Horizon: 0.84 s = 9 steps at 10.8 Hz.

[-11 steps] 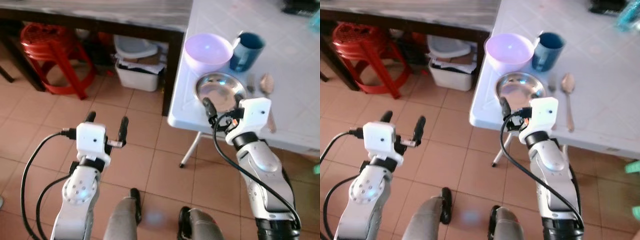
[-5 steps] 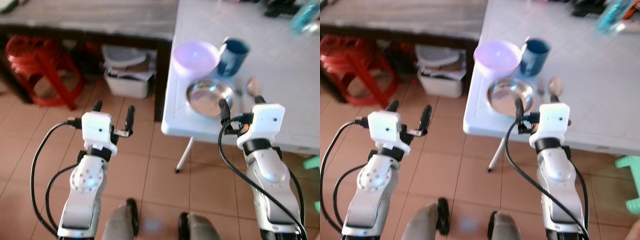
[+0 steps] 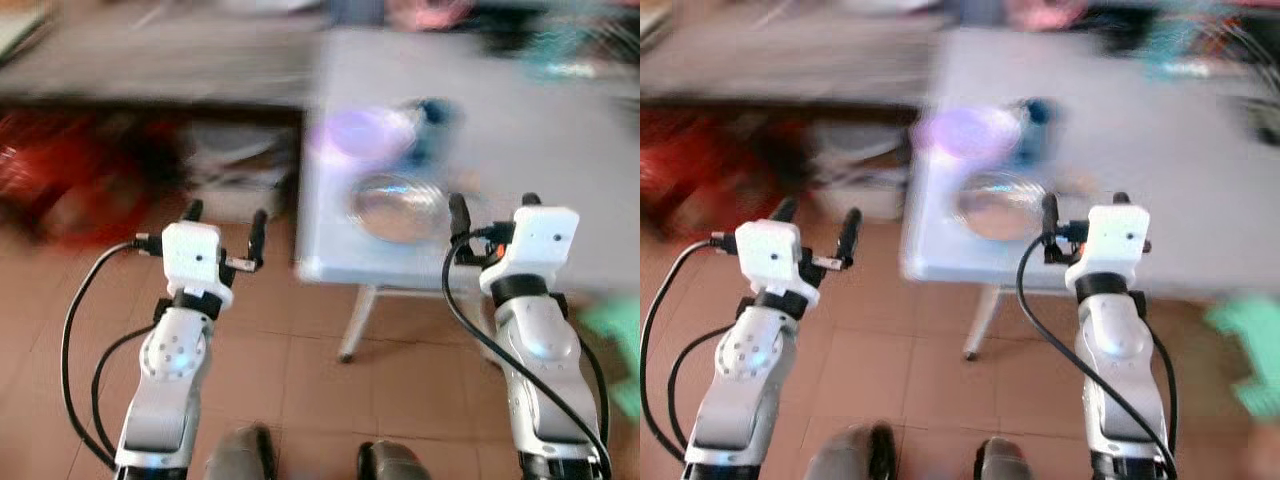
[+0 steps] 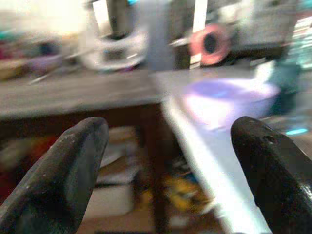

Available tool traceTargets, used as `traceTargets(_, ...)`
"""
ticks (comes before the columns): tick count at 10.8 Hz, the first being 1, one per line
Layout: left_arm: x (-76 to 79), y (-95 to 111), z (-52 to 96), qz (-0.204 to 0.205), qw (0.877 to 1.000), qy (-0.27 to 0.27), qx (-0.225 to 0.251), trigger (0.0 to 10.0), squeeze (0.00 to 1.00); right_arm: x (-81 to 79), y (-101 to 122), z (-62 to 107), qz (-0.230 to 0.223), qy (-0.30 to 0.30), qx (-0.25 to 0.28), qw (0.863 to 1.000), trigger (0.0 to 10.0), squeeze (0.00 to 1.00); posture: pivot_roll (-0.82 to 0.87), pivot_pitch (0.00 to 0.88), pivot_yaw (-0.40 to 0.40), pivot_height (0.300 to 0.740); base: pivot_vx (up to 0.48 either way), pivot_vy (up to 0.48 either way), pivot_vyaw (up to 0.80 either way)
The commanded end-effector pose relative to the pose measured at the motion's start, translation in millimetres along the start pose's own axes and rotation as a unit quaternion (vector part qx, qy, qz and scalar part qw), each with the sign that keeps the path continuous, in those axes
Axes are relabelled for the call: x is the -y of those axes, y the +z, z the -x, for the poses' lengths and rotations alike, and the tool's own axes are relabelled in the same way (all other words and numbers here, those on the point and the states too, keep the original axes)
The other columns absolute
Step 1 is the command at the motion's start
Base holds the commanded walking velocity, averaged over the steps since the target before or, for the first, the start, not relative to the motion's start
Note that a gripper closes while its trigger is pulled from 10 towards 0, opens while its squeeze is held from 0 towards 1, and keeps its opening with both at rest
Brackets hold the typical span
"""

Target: Setting the table

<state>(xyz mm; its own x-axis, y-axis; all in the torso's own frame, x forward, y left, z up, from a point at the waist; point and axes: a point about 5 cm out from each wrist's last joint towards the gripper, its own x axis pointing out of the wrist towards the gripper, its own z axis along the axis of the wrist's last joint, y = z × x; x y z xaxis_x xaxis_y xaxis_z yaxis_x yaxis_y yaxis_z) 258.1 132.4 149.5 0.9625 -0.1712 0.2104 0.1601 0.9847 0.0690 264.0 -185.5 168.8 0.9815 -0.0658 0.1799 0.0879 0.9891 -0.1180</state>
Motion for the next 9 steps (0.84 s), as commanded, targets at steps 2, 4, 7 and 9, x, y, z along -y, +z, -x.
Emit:
traceTargets(2, 4.0, -0.9, 0.7, 0.001, 1.0, -0.011, 0.001, 10.0, 0.0, 1.7, -1.3, 4.0, 0.005, -0.006, 0.001, 1.0, 10.0, 0.0, -0.08, 0.087, -0.014, 0.74, 0.294, 0.0, -0.26)
traceTargets(4, 3.7, -3.0, 1.9, -0.003, 1.0, -0.009, -0.004, 10.0, 0.0, -0.2, -2.6, 3.6, 0.005, -0.003, 0.0, 1.0, 10.0, 0.0, -0.07, 0.089, -0.013, 0.74, 0.127, 0.0, 0.0)
traceTargets(7, 2.7, -4.0, 3.3, -0.007, 1.0, -0.009, -0.006, 10.0, 0.0, -2.5, -0.9, 3.1, 0.007, 0.011, 0.007, 1.0, 10.0, 0.0, -0.07, 0.091, -0.006, 0.74, 0.0, 0.0, 0.26)
traceTargets(9, 2.1, -2.8, 1.4, -0.017, 1.0, -0.006, -0.002, 10.0, 0.0, -2.7, -1.0, 2.5, 0.005, 0.009, 0.008, 1.0, 10.0, 0.0, -0.07, 0.09, -0.007, 0.74, 0.0, 0.0, 0.79)
